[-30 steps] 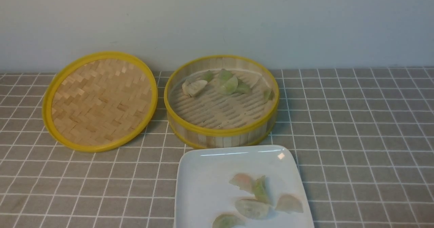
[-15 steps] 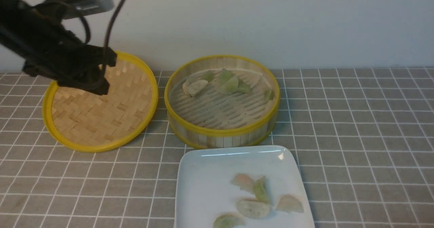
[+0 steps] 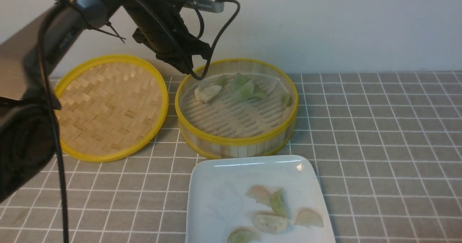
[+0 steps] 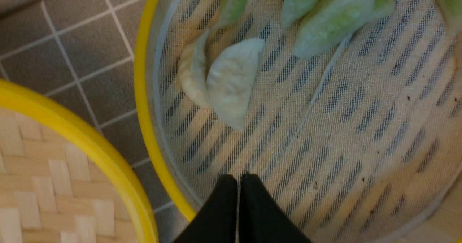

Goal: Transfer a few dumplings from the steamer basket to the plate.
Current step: Use the left arm to grab a dumpling from the steamer, then use the left arm to put the dumpling into the plate

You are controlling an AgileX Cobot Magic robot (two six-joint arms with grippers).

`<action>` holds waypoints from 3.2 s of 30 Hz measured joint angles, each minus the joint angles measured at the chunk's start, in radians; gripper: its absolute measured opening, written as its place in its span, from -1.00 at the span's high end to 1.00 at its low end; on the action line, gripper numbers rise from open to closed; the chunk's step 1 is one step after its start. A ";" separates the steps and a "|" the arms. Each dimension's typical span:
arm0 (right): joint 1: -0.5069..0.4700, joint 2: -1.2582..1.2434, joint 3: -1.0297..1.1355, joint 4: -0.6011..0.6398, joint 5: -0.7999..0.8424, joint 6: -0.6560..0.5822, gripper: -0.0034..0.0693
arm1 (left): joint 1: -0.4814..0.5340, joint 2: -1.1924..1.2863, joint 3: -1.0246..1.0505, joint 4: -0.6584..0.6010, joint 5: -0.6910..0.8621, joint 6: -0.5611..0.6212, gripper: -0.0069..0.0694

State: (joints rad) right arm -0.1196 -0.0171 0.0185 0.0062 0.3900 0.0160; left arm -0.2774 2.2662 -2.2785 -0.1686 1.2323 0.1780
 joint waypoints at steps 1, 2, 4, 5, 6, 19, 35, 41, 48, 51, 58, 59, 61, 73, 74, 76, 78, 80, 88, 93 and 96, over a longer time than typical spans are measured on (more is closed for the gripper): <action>0.000 0.000 0.000 0.000 0.000 0.000 0.95 | -0.004 0.022 -0.019 0.000 0.000 0.000 0.83; 0.000 0.000 0.000 0.000 0.000 0.000 0.95 | -0.012 0.046 -0.046 -0.002 0.000 0.001 0.83; 0.000 0.000 0.000 0.000 0.000 0.000 0.95 | -0.022 0.081 -0.067 -0.005 0.000 0.026 0.83; 0.000 0.000 0.000 0.000 0.000 0.000 0.95 | -0.026 0.090 -0.068 -0.004 0.000 0.039 0.82; 0.000 0.000 0.000 0.000 0.000 0.000 0.95 | -0.032 0.103 -0.070 -0.002 0.000 0.060 0.81; 0.000 0.000 0.000 0.000 0.000 0.000 0.95 | -0.053 0.194 -0.070 0.052 -0.149 0.121 -0.27; 0.000 0.000 0.001 0.000 0.000 0.000 0.95 | -0.066 0.233 -0.084 0.054 -0.172 0.214 0.20; 0.000 0.000 0.001 0.000 0.000 0.000 0.95 | -0.068 0.229 -0.083 0.015 -0.070 0.215 0.69; 0.000 0.000 0.001 0.000 0.000 0.000 0.95 | -0.071 0.184 -0.078 -0.013 -0.004 0.222 0.70; 0.000 0.000 0.001 0.000 0.000 0.000 0.95 | -0.070 0.177 -0.078 -0.007 -0.005 0.222 0.70; 0.000 0.000 0.001 0.001 0.000 0.000 0.95 | -0.070 0.184 -0.078 -0.040 -0.004 0.215 0.63; 0.000 0.000 0.001 0.001 0.000 0.000 0.95 | -0.070 0.183 -0.078 -0.051 -0.004 0.213 0.64; 0.000 0.000 0.001 0.001 0.000 0.000 0.95 | -0.070 0.178 -0.078 -0.065 -0.004 0.212 0.68; 0.000 0.000 0.001 0.001 0.000 0.000 0.95 | -0.070 0.132 -0.078 -0.084 0.000 0.215 0.81; 0.000 0.000 0.001 0.001 0.000 0.000 0.95 | -0.070 0.140 -0.078 -0.076 0.000 0.214 0.74; 0.000 0.000 0.001 0.001 0.000 0.000 0.95 | -0.070 0.151 -0.078 -0.071 0.000 0.208 0.65; 0.000 0.000 0.001 0.001 0.000 0.000 0.95 | -0.070 0.167 -0.078 -0.068 0.000 0.193 0.41; 0.000 0.000 0.001 0.001 0.000 0.000 0.95 | -0.070 0.173 -0.077 -0.064 0.000 0.188 0.14; 0.000 0.000 0.001 0.001 0.000 0.000 0.95 | -0.070 0.187 -0.066 -0.064 0.000 0.165 -0.47; 0.000 0.000 0.001 0.001 0.000 0.000 0.95 | -0.070 0.202 -0.015 -0.063 -0.001 0.156 -0.43; 0.000 0.000 0.001 0.001 0.000 0.000 0.95 | -0.070 0.205 -0.001 -0.060 -0.001 0.159 -0.26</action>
State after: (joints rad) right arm -0.1196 -0.0171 0.0193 0.0072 0.3900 0.0160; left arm -0.3471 2.4708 -2.2793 -0.2291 1.2317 0.3366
